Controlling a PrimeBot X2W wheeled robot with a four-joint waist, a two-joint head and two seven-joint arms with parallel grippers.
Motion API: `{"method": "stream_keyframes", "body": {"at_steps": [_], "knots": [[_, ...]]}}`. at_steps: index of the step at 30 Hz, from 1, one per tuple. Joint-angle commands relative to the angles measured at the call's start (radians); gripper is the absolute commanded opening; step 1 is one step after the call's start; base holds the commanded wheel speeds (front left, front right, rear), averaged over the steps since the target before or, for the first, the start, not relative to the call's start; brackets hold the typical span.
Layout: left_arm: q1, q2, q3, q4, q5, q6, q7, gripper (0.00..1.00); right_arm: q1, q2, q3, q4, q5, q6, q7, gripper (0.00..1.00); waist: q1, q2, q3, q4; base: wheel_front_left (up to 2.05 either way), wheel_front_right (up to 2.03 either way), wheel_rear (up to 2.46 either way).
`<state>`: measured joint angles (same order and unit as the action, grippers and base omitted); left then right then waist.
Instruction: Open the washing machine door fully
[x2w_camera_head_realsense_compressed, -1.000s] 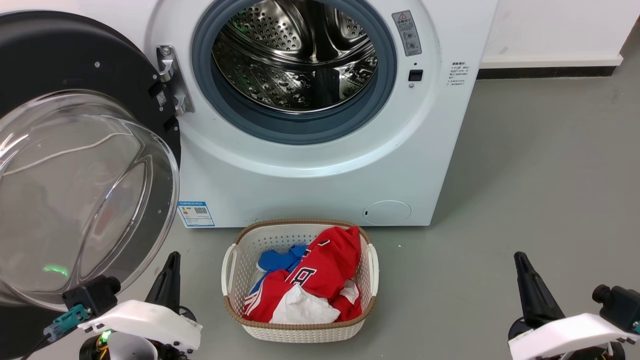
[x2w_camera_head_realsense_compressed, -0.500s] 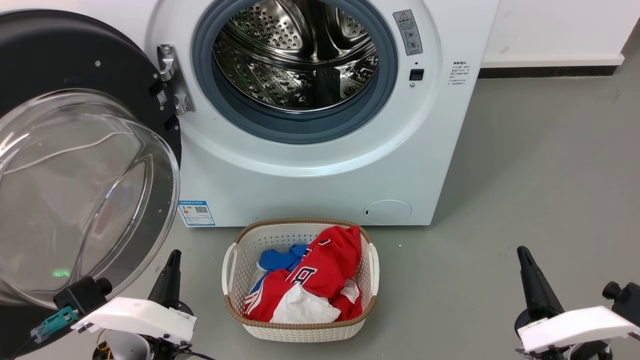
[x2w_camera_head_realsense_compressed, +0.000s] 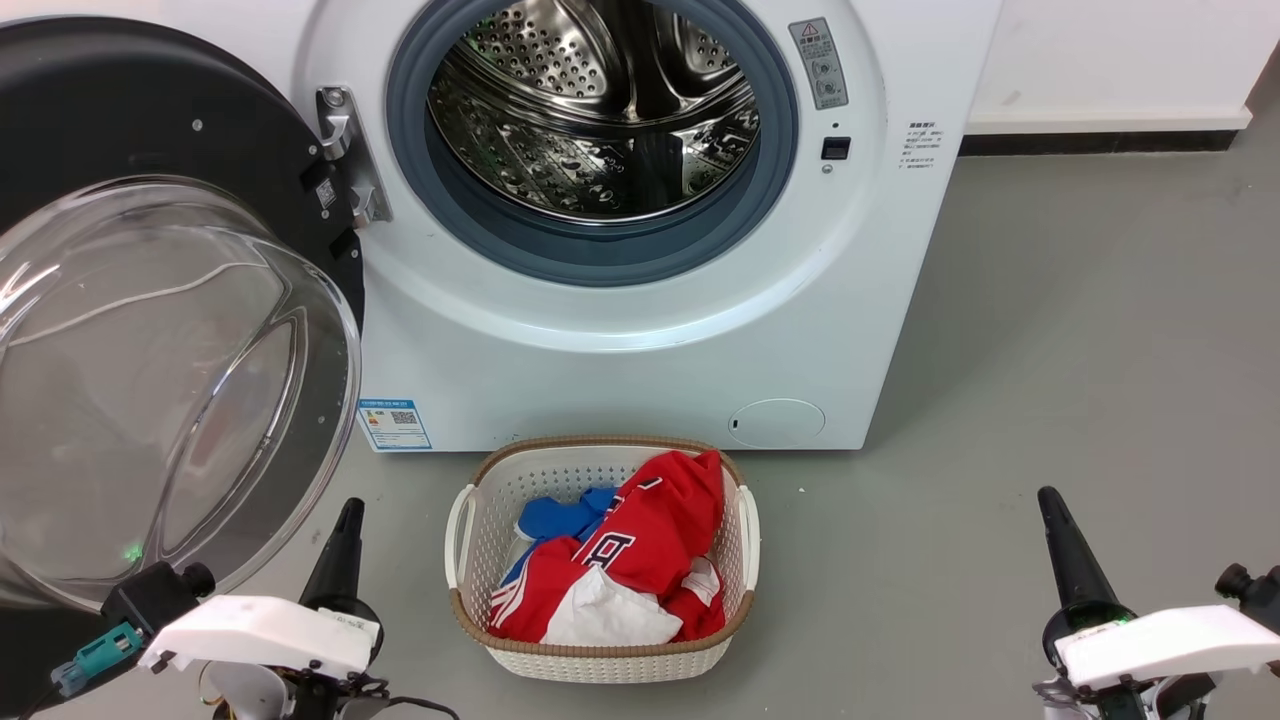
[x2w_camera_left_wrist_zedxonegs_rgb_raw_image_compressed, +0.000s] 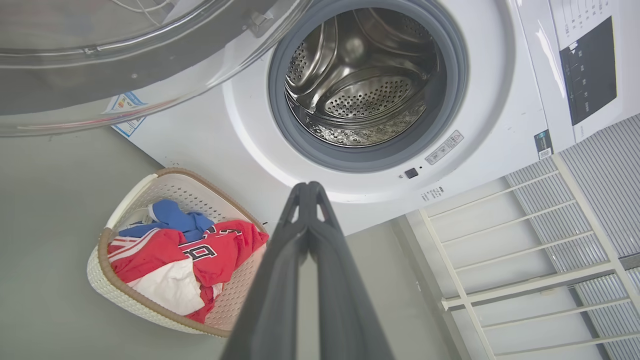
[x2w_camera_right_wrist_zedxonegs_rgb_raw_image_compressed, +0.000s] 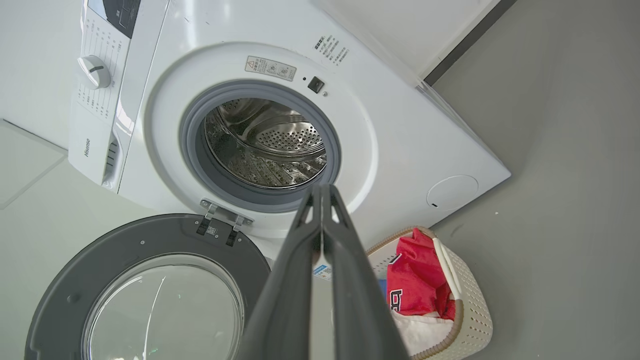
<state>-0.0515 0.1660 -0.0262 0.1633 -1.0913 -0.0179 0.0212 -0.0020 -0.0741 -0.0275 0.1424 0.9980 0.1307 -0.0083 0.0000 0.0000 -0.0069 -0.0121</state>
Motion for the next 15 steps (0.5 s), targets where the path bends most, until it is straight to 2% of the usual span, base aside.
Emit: {"method": "stream_keyframes", "body": {"at_steps": [1, 15], "knots": [[-0.027, -0.001, 0.009, -0.006, -0.018, -0.01, 0.002, 0.0, -0.029, -0.007, -0.003, -0.005, 0.025, 0.0, 0.002, 0.0, 0.0, 0.0, 0.0, 0.0, 0.0, 0.0, 0.0], [-0.037, -0.029, 0.042, 0.015, -0.144, -0.036, 0.025, 0.0, -0.049, -0.008, -0.013, 0.022, 0.181, 0.0, 0.024, 0.0, 0.0, 0.0, 0.002, 0.002, 0.0, 0.0, 0.0]]}}
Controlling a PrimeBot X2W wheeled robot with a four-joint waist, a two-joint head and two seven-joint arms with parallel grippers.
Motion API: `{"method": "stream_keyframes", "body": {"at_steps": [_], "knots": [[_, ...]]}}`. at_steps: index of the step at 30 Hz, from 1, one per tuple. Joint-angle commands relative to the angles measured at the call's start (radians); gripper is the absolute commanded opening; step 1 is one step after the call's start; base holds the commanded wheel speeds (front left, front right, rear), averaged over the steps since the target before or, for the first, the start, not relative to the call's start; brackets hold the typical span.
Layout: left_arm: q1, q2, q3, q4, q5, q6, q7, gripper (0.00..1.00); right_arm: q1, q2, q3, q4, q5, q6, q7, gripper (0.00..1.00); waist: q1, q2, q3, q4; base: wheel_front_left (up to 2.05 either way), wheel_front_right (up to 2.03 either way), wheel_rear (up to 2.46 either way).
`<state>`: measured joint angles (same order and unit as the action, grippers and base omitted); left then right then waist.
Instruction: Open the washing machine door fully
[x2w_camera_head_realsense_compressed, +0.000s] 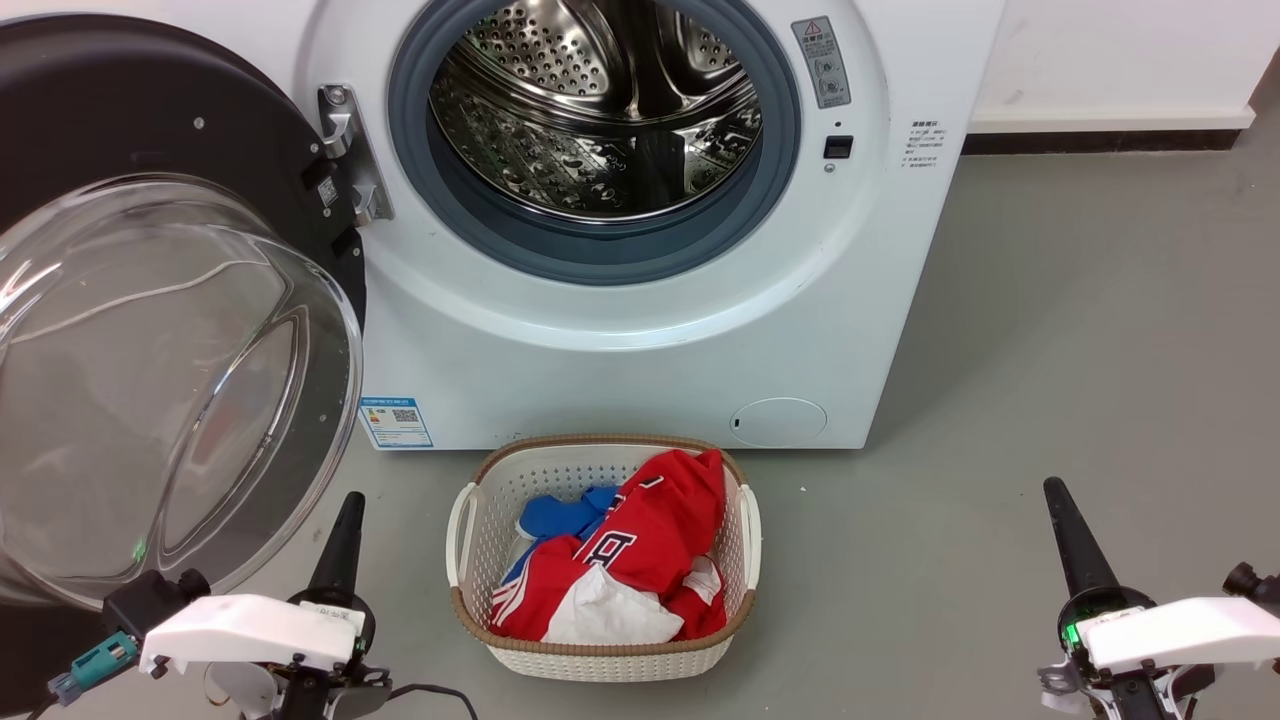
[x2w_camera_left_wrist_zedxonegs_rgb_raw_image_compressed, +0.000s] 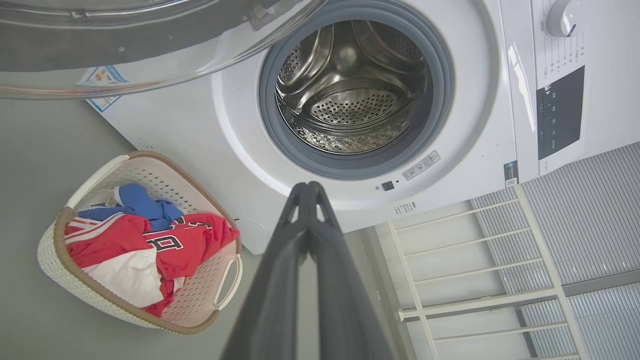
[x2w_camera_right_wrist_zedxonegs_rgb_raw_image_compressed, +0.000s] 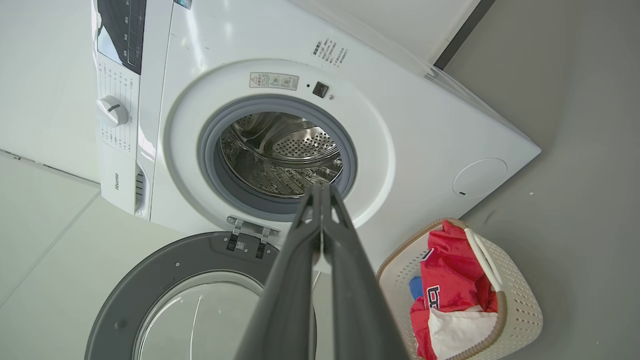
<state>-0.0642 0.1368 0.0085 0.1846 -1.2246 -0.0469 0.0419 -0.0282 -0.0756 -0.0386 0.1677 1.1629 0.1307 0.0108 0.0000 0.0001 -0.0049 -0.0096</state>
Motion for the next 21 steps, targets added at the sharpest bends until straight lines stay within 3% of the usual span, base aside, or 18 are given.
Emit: {"method": "stream_keyframes", "body": {"at_steps": [1, 21], "knots": [[-0.025, -0.002, 0.009, -0.005, -0.019, -0.008, 0.006, 0.0, -0.024, -0.006, -0.003, -0.002, 0.026, 0.0, 0.007, 0.0, 0.0, -0.0001, 0.0, 0.0, 0.0, 0.0, 0.0], [-0.034, -0.036, 0.049, 0.023, -0.171, -0.042, 0.033, 0.0, -0.049, -0.005, -0.018, 0.03, 0.213, 0.0, 0.034, 0.0, 0.0, -0.0001, 0.003, 0.004, 0.0, 0.0, 0.0]]}}
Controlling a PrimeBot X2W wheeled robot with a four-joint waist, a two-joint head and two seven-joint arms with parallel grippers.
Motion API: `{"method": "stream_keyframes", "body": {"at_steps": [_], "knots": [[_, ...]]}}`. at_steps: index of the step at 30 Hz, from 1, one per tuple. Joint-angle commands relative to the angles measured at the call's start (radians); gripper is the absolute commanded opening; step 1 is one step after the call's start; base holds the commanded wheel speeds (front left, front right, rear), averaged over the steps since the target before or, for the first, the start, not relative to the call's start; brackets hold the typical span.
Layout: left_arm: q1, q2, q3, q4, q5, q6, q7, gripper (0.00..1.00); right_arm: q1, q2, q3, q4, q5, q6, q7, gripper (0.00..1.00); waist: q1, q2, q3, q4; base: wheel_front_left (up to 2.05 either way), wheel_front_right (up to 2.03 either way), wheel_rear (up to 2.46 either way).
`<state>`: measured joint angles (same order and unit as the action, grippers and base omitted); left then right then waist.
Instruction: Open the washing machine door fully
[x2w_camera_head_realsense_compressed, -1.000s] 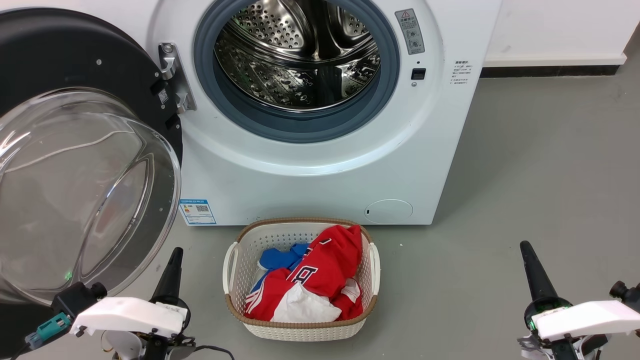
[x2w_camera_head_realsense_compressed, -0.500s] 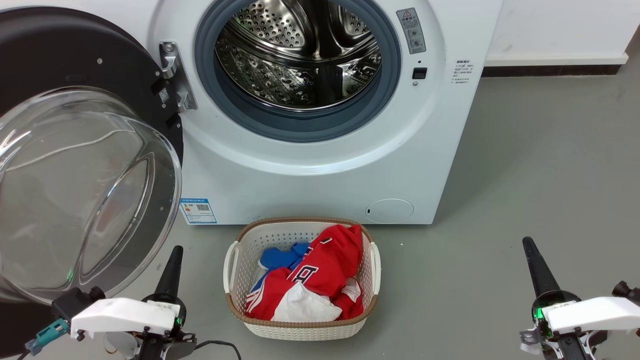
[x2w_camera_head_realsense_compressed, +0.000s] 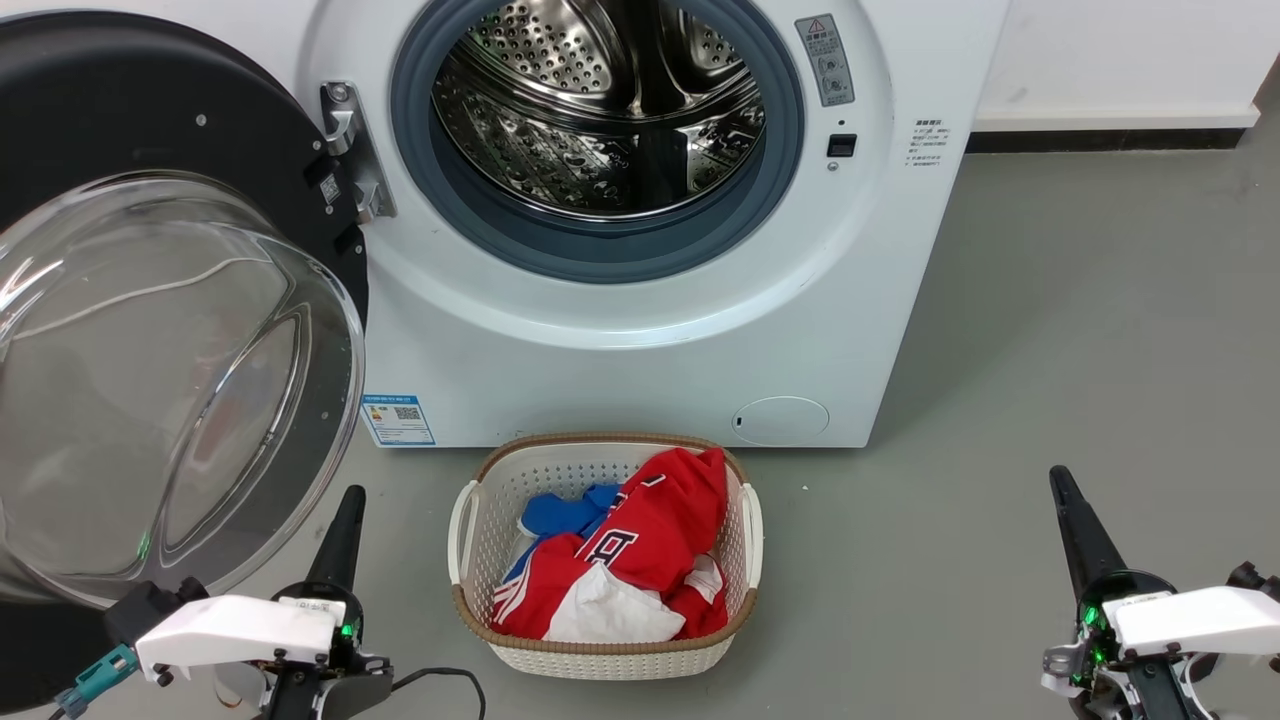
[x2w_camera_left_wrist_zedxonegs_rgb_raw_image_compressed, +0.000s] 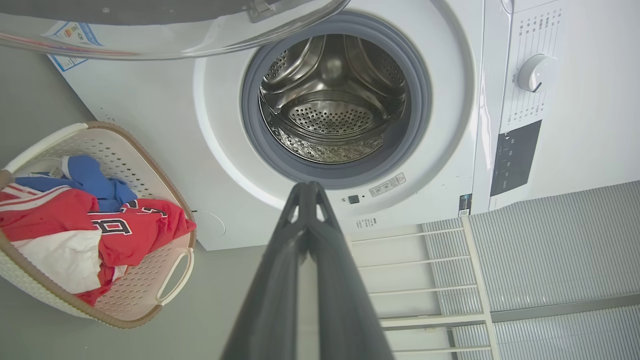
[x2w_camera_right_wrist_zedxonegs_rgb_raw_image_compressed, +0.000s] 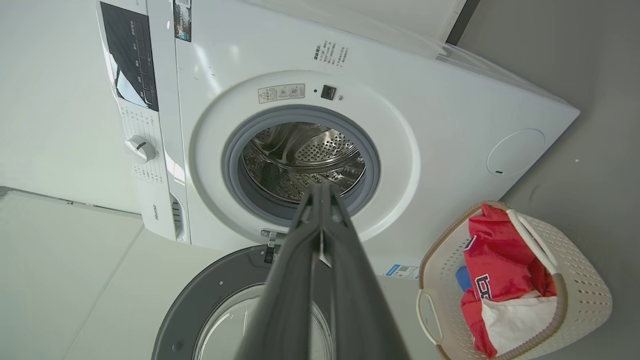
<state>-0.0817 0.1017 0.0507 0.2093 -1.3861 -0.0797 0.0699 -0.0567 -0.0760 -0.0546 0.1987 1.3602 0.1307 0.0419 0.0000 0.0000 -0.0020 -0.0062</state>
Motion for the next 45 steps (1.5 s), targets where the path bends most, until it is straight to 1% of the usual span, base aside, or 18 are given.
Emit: {"method": "stream_keyframes", "body": {"at_steps": [1, 36, 45], "knots": [[-0.018, -0.003, 0.009, -0.001, -0.017, -0.011, 0.006, 0.0, -0.021, -0.004, -0.003, 0.001, 0.023, 0.0, 0.005, 0.0, 0.0, 0.0, 0.0, 0.0, 0.0, 0.0, 0.0], [-0.031, -0.052, 0.065, 0.038, -0.229, -0.055, 0.043, 0.0, -0.056, 0.004, -0.028, 0.046, 0.28, 0.0, 0.048, 0.0, 0.0, 0.0, 0.005, 0.006, 0.0, 0.0, 0.0], [-0.031, -0.052, 0.065, 0.038, -0.228, -0.055, 0.044, 0.0, -0.056, 0.006, -0.032, 0.046, 0.276, 0.0, 0.051, 0.0, 0.0, 0.0, 0.005, 0.006, 0.0, 0.0, 0.0]]}}
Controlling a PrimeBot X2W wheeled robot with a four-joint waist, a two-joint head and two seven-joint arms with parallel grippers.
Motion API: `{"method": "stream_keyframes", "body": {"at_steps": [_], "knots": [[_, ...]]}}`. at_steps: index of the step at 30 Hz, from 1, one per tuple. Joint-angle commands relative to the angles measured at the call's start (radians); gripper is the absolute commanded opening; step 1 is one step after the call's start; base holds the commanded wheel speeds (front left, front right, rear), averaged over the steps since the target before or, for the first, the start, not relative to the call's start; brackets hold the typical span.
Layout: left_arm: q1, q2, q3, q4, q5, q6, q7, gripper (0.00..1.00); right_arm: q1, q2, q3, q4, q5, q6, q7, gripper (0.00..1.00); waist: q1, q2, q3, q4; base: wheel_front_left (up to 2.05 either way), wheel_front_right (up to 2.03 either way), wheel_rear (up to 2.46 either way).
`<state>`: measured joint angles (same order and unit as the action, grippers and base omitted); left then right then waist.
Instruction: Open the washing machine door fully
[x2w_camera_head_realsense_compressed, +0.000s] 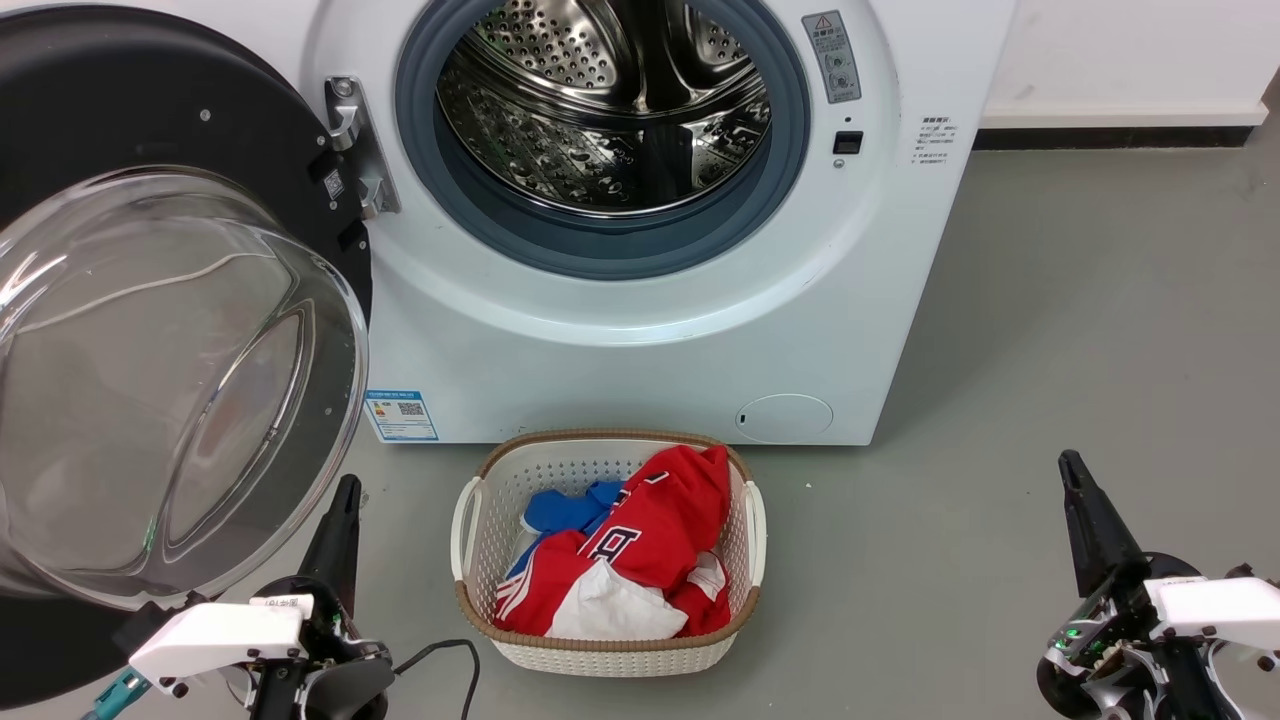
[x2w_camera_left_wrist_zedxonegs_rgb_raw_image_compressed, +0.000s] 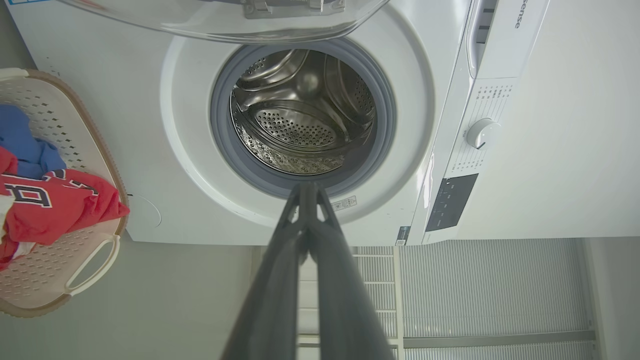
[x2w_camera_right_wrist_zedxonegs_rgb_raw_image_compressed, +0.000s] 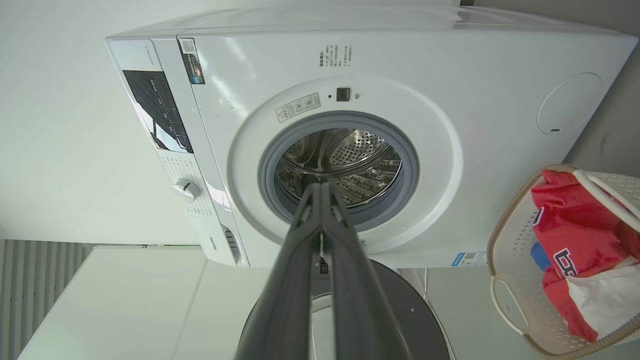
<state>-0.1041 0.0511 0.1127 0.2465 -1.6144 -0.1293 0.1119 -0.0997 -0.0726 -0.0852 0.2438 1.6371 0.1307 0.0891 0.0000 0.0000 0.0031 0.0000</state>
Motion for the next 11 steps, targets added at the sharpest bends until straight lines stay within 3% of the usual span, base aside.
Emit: {"method": "stream_keyframes", "body": {"at_steps": [1, 11], "knots": [[-0.009, -0.001, 0.003, 0.001, 0.0, -0.006, 0.002, 0.0, -0.013, 0.003, -0.001, 0.001, -0.002, 0.0, 0.005, 0.0, 0.0, 0.0, 0.0, 0.0, 0.0, 0.0, 0.0], [-0.008, -0.002, 0.003, 0.0, 0.001, -0.005, 0.003, 0.0, -0.013, 0.005, -0.005, 0.002, -0.006, 0.0, 0.006, 0.0, 0.0, 0.0, 0.0, 0.0, 0.0, 0.0, 0.0]]}}
